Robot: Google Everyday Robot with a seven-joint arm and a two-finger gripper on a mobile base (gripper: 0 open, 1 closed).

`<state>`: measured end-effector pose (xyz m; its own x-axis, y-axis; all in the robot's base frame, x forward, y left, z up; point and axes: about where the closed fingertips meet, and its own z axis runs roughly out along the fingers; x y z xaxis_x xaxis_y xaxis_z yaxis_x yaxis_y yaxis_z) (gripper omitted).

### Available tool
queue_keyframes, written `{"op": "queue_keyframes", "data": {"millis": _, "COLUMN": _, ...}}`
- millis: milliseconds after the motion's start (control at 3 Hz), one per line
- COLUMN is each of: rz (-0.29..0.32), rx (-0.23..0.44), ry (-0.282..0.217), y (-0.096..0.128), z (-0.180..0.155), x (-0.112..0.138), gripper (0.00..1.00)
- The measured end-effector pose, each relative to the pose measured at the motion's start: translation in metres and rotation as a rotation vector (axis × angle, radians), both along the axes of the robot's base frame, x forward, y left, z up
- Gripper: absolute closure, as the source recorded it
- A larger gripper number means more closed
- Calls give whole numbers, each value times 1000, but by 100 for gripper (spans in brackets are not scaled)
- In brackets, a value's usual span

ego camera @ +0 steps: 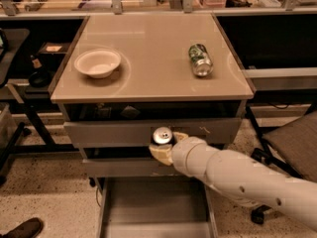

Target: Pick pepsi can from bottom drawer and place on counter

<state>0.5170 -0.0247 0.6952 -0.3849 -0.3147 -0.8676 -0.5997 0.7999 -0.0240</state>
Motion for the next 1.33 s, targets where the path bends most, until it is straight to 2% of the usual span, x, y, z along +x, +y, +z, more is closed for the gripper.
{"op": "queue_keyframes", "data": {"millis": 333, "rz": -13, "rx": -13, "ry": -56, "y": -13, "z": 50, "x": 6, "gripper": 100}}
{"op": "queue_keyframes", "data": {"millis": 667, "rz": -13, "rx": -13, "ry": -56, "y": -13, "z": 50, "x": 6, "gripper": 100}}
{"op": "queue_keyframes", "data": {"millis": 1000, "rz": -19, "rx": -23, "ry": -115, "y": -15, "z": 89, "x": 7, "gripper": 100}}
{"op": "queue_keyframes", "data": {"millis": 1333, "rz": -22, "rx": -54, "ry": -278, "y": -18, "z": 188, "x": 7, "gripper": 100}}
